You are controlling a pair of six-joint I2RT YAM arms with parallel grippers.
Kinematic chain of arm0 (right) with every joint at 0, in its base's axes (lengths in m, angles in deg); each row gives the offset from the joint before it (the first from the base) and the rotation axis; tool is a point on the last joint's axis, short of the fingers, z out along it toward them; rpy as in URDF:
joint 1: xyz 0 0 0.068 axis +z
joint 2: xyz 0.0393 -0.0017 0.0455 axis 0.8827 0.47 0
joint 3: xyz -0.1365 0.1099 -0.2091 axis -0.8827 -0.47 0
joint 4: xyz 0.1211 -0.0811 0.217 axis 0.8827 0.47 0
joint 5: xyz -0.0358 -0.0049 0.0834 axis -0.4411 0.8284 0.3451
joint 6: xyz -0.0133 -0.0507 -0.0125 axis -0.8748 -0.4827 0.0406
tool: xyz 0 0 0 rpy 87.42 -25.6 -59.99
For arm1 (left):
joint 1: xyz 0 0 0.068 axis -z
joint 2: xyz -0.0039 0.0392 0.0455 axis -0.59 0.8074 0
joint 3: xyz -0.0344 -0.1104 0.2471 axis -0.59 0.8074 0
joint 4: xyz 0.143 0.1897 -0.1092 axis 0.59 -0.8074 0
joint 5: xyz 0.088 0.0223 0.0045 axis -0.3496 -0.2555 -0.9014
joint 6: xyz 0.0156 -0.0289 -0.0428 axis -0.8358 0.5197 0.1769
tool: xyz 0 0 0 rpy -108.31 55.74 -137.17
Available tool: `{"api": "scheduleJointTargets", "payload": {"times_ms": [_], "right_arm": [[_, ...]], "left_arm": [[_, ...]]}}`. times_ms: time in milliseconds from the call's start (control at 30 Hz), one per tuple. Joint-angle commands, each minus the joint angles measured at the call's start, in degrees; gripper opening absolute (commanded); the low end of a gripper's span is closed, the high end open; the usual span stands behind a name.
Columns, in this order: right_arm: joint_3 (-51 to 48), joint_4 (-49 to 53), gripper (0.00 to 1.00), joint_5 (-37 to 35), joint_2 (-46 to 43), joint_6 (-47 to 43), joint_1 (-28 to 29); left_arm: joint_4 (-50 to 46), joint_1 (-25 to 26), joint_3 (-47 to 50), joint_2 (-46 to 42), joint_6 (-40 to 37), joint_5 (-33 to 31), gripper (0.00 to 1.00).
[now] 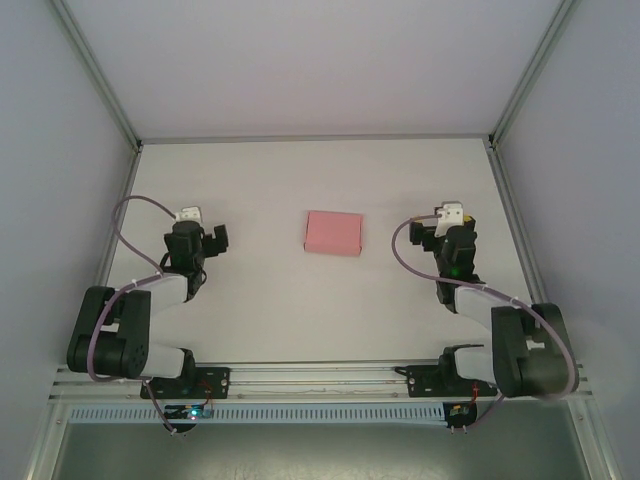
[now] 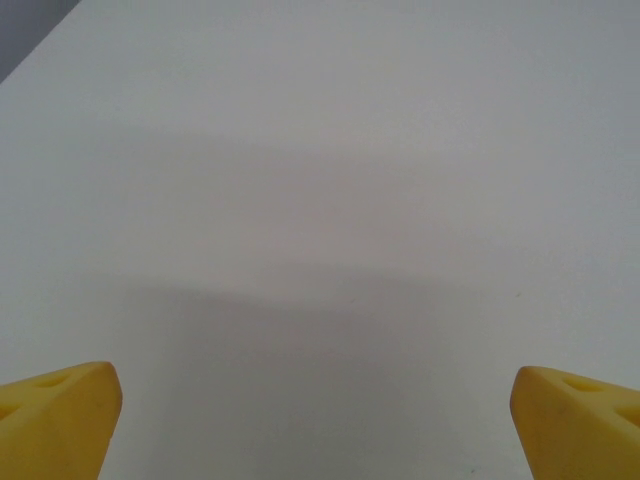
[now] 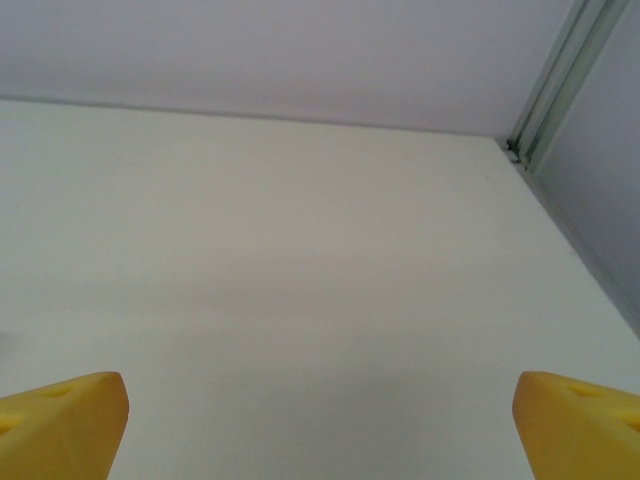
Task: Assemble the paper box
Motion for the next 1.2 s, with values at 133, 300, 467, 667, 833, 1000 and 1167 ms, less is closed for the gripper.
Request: {"api": "scheduleJointTargets", "payload": {"times_ms": [133, 300, 467, 667, 833, 1000, 1167], "right_arm": [[-1.5, -15.1, 0.98, 6.4, 8.6, 0.2, -0.5], [1.4, -12.8, 0.98, 5.1, 12.5, 4.2, -3.1], [0.7, -14.6, 0.98, 4.0, 12.7, 3.9, -2.5], [0.4, -15.2, 0.98, 4.0, 12.6, 3.7, -2.5], [0.4, -15.2, 0.98, 4.0, 12.6, 3.7, -2.5], [0.6, -15.1, 0.98, 3.9, 12.6, 3.7, -2.5], [0.4, -15.1, 0.98, 3.8, 12.7, 3.7, -2.4]], "left_arm": [[16.3, -1.1, 1.4, 7.8, -4.3, 3.1, 1.00], [19.2, -1.2, 1.9, 9.1, -4.2, 2.6, 1.00], [19.0, -1.2, 1.9, 9.1, -4.3, 2.5, 1.00], [19.2, -1.2, 1.9, 9.2, -4.2, 2.6, 1.00], [19.2, -1.2, 1.9, 9.2, -4.3, 2.6, 1.00], [19.1, -1.2, 2.0, 9.2, -4.2, 2.6, 1.00], [19.2, -1.2, 1.9, 9.1, -4.2, 2.6, 1.00]]}}
